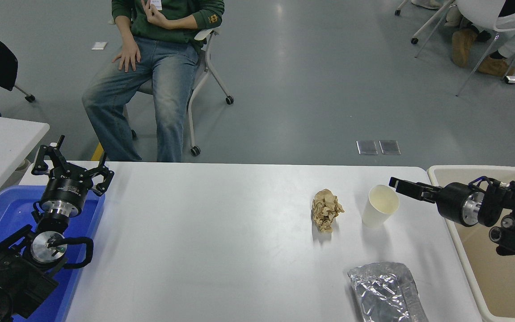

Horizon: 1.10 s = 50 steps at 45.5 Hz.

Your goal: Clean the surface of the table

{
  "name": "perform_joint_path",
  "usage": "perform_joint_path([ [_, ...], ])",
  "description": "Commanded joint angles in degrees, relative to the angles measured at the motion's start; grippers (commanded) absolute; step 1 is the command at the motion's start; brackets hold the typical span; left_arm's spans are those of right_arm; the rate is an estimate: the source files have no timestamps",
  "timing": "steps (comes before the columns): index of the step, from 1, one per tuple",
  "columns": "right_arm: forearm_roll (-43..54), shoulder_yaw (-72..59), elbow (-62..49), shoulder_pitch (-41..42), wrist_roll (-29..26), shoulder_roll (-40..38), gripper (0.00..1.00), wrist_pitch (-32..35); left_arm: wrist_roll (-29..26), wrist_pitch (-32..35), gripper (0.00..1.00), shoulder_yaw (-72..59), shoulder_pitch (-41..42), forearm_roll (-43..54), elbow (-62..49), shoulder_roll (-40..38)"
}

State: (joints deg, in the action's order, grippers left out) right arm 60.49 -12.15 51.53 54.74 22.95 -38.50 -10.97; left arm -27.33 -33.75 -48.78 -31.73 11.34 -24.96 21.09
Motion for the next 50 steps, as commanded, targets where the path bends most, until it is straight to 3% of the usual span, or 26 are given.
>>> perform_joint_path([
  [1,0.16,-4.37,-2.75,1.86,-0.01,2.73,1.0,-0.81,-0.01,0.0,1.0,0.0,0.0,0.0,0.0,0.0],
  [12,0.16,-7.71,-8.37,2.22,0.16,7.47,1.0,-0.37,-0.01,0.0,1.0,0.0,0.0,0.09,0.0,0.0],
  [18,-0.63,-11.23,-11.37,5.03,0.16,9.49,1.0,3.23,-0.01,0.0,1.0,0.0,0.0,0.09,0.0,-0.08],
  [32,-0.81,-11.67,-16.02,6.08,0.08,10.99,1.0,10.79,-0.01,0.0,1.0,0.0,0.0,0.09,0.0,0.0],
  [50,-0.81,-11.67,-16.99,6.17,0.25,11.08,1.0,13.6,-0.01,0.0,1.0,0.0,0.0,0.09,0.0,-0.08],
])
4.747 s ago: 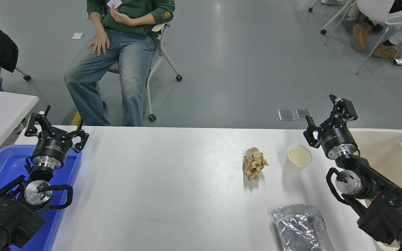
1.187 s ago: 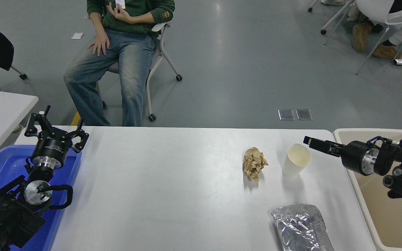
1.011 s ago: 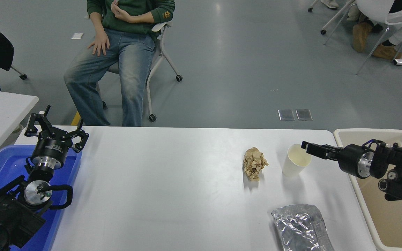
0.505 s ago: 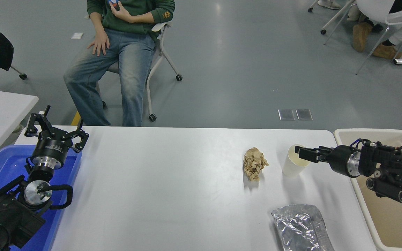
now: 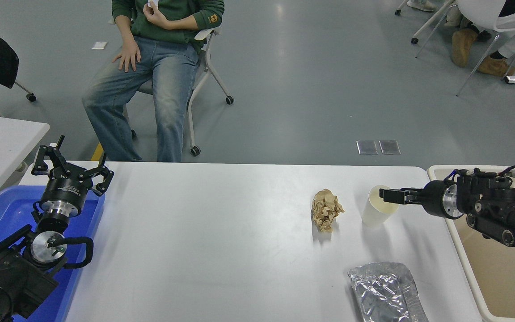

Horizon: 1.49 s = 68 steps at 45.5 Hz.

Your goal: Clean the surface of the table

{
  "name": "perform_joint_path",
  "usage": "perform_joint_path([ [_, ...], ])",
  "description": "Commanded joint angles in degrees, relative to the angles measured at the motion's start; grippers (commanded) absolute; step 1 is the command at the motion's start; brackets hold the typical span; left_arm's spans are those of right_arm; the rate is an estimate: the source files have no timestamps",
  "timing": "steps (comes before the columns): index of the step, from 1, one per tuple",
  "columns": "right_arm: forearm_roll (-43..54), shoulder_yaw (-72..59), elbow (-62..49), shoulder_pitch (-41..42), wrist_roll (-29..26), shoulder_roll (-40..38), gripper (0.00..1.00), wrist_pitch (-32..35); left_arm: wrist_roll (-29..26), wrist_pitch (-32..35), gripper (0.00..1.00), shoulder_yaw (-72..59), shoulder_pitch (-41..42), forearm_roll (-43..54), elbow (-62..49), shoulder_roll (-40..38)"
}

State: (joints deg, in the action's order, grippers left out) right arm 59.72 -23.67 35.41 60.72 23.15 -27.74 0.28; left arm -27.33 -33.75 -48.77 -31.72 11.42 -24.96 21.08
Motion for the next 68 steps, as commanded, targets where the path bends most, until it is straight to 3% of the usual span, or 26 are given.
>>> perform_joint_path([
  [1,-0.04,-0.15,-0.78,0.19,0.06,0.32,1.0,2.53,0.0,0.0,1.0,0.0,0.0,0.0,0.0,0.02],
  [24,0.04,-0.15,-0.95,-0.42,0.41,2.16,1.0,2.8,0.0,0.0,1.0,0.0,0.0,0.0,0.0,0.02],
  [28,0.04,-0.15,-2.18,-0.51,0.5,2.51,0.95,2.8,0.0,0.0,1.0,0.0,0.0,0.0,0.0,-0.07],
  [33,0.04,-0.33,-3.5,-0.86,0.5,3.66,0.79,2.8,0.0,0.0,1.0,0.0,0.0,0.0,0.0,0.02],
  [44,0.31,-0.33,-3.59,-0.86,0.5,3.66,0.55,2.8,0.0,0.0,1.0,0.0,0.0,0.0,0.0,0.02],
  [55,0.48,-0.41,-3.59,-0.6,0.41,3.48,0.4,2.8,0.0,0.0,1.0,0.0,0.0,0.0,0.0,0.02],
  [58,0.66,-1.11,-3.59,-0.51,0.5,3.4,0.29,2.8,0.0,0.0,1.0,0.0,0.0,0.0,0.0,0.02],
  [62,0.57,-4.54,-3.33,0.28,0.5,3.31,0.01,2.8,0.0,0.0,1.0,0.0,0.0,0.0,0.0,0.02],
  [68,0.04,-6.04,-3.33,1.16,2.16,3.31,0.0,2.8,0.0,0.0,1.0,0.0,0.0,0.0,0.0,0.02],
])
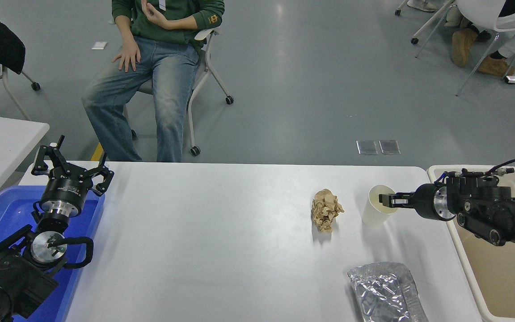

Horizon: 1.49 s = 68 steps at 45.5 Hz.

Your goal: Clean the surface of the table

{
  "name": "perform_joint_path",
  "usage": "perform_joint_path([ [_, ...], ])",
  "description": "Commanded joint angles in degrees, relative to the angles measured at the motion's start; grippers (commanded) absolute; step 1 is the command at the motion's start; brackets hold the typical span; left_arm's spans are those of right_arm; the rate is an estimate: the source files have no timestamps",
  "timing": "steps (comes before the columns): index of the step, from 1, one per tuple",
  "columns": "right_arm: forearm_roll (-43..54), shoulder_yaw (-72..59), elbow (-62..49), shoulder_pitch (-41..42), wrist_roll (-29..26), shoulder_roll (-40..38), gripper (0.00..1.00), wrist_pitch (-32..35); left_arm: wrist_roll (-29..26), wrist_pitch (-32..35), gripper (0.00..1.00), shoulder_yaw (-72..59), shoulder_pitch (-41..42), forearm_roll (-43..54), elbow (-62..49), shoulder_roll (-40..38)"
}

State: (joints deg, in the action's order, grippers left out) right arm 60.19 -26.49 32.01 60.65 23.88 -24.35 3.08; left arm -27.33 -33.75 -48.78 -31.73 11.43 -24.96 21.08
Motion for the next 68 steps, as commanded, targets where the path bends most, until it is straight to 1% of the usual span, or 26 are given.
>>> perform_joint_path([
  [1,-0.42,-3.22,0.07,1.22,1.52,-0.17,0.0,0.0,0.0,0.0,1.0,0.0,0.0,0.0,0.0,0.01],
  [11,-0.6,-2.87,0.25,2.63,1.96,-0.43,0.0,0.35,0.0,0.0,1.0,0.0,0.0,0.0,0.0,0.01],
  [18,-1.21,-2.34,1.56,4.3,3.01,-2.36,0.0,0.61,0.0,0.0,1.0,0.0,0.0,0.0,0.0,0.01],
  [24,-2.45,-2.34,9.28,8.86,3.72,-7.63,0.0,2.2,0.0,0.0,1.0,0.0,0.0,0.0,0.0,-0.07],
  [36,-1.75,-2.34,25.37,16.95,3.63,-17.74,0.0,2.2,0.0,0.0,1.0,0.0,0.0,0.0,0.0,0.01],
  [43,-1.13,-2.69,32.06,20.55,3.63,-23.63,0.0,2.2,0.0,0.0,1.0,0.0,0.0,0.0,0.0,-0.07],
  [48,1.24,-2.69,36.19,22.31,3.63,-27.67,0.0,2.2,0.0,0.0,1.0,0.0,0.0,0.0,0.0,0.01],
  [53,2.56,-2.51,38.3,23.02,3.63,-30.93,0.0,2.2,0.0,0.0,1.0,0.0,0.0,0.0,0.0,0.01],
  [68,3.35,-2.16,38.22,22.93,3.89,-38.4,0.0,2.02,0.0,0.0,1.0,0.0,0.0,0.0,0.0,0.01],
])
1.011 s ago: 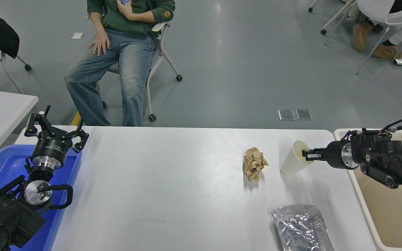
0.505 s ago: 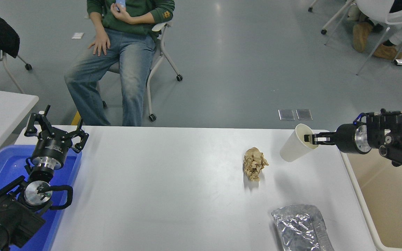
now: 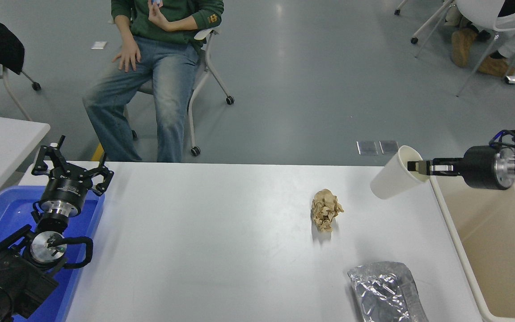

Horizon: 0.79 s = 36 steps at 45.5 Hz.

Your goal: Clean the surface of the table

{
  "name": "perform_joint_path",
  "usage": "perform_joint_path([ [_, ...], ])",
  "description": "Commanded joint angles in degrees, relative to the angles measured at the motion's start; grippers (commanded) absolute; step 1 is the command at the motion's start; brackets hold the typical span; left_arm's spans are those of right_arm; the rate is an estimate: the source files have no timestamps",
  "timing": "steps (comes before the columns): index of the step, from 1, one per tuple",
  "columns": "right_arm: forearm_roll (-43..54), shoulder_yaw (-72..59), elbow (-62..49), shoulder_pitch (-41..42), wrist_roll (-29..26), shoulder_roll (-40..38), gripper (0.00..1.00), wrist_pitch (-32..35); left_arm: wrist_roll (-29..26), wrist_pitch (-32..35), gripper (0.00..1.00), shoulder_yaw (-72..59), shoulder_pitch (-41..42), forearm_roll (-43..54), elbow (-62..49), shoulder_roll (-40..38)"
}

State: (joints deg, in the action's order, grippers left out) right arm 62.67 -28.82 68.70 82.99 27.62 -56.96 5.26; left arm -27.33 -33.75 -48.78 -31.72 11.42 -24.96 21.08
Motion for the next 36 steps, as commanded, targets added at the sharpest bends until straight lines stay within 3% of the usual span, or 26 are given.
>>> perform_joint_path([
  [1,0.87,0.17,1.52,0.59,0.15,-6.23,0.0,-0.25,0.0,0.0,1.0,0.0,-0.01,0.0,0.0,-0.07],
  [22,0.52,0.17,-3.74,-3.71,1.73,-13.17,0.0,-2.36,0.0,0.0,1.0,0.0,-0.01,0.0,0.0,-0.07],
  [36,-3.69,0.26,-11.22,-14.08,4.99,-11.77,0.0,-8.24,0.0,0.0,1.0,0.0,-0.01,0.0,0.0,0.01],
])
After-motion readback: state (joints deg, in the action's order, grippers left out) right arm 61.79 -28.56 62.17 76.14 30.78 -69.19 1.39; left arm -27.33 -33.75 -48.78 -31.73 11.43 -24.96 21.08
